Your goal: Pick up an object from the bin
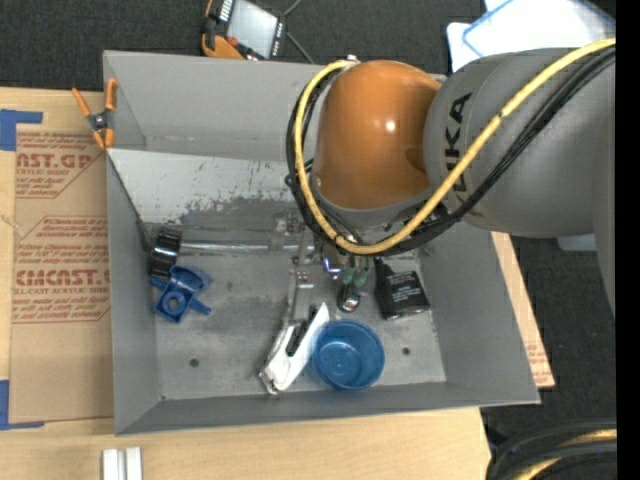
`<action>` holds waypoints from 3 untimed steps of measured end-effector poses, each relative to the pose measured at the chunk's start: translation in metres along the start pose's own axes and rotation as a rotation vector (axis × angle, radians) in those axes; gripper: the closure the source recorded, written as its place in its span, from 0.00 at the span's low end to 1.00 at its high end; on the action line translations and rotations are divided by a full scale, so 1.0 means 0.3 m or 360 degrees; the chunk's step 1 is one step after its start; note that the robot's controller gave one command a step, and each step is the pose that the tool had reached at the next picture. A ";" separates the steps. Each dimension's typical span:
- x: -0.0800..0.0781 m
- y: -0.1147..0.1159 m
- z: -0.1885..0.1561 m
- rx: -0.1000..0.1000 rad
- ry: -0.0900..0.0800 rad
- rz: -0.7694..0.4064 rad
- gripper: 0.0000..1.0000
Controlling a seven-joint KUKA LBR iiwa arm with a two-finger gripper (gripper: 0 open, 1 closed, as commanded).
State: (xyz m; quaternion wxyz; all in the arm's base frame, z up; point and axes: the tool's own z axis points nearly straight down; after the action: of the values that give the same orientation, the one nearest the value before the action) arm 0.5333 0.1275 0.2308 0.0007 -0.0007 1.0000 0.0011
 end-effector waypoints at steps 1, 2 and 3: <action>0.000 0.000 0.000 0.0000 -0.0001 0.0000 0.00; 0.117 -0.066 0.160 0.0002 0.0007 -0.0061 0.00; 0.164 -0.074 0.245 -0.0004 -0.0009 -0.0022 0.00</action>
Offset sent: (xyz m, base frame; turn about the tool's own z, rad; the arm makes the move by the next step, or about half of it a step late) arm -0.0336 -0.0194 -0.0459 -0.0385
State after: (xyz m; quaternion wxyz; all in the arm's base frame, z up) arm 0.4842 0.1055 0.1573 0.0036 -0.0075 1.0000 0.0022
